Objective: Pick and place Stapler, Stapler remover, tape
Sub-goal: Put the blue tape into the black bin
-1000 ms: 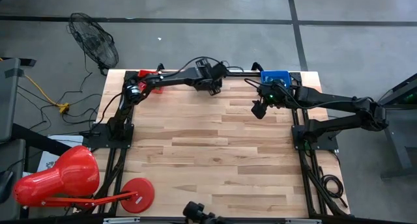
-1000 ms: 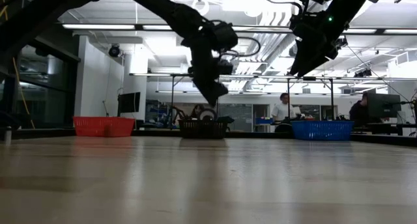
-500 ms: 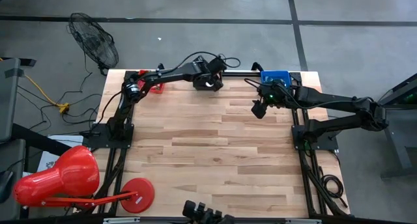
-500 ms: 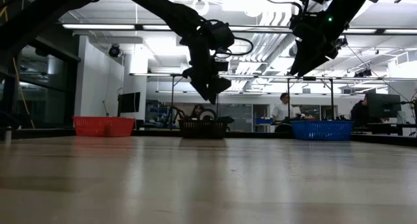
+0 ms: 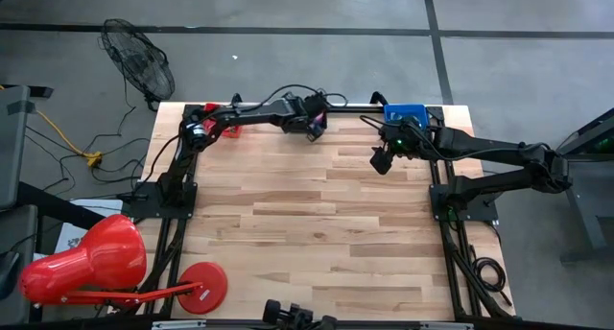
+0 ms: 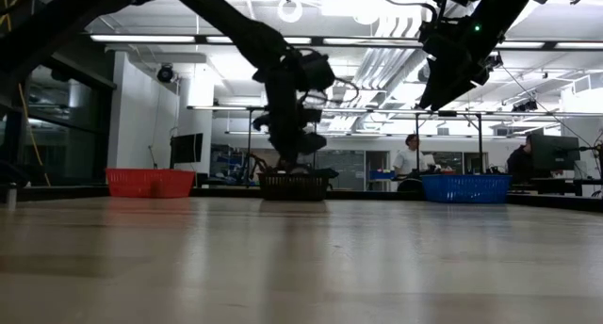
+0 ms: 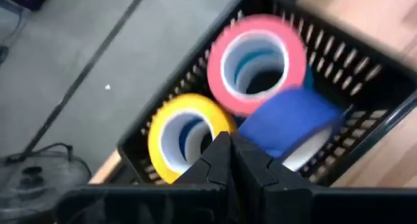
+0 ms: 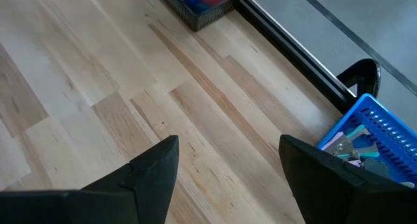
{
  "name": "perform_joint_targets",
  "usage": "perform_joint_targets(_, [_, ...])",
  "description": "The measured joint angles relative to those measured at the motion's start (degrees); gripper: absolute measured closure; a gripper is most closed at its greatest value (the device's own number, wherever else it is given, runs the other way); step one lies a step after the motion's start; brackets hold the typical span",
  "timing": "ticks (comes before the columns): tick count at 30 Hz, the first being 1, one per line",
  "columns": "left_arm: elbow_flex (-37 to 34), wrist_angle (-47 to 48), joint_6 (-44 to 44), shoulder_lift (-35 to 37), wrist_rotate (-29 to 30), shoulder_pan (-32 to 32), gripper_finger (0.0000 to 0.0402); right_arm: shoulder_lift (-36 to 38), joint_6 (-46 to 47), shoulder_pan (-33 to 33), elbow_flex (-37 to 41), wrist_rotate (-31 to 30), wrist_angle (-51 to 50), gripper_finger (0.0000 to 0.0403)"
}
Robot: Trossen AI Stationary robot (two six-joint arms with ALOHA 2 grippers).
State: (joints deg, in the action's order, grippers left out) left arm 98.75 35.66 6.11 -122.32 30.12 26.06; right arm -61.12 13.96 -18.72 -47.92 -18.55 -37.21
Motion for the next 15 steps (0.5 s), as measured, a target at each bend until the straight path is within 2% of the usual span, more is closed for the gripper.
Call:
perform_joint_targets(8, [-2.4, -1.2, 0.2, -0.1, -2.3, 0.2, 0.04, 0.0, 0.0, 0.0, 0.0, 0.0, 0.0, 0.0146])
perform_joint_targets(15, [0.5, -0.8, -1.8, -0.1, -2.1, 0.2, 0.0399, 0.0, 0.0, 0.0, 0.0, 0.7, 0.0, 0.0146])
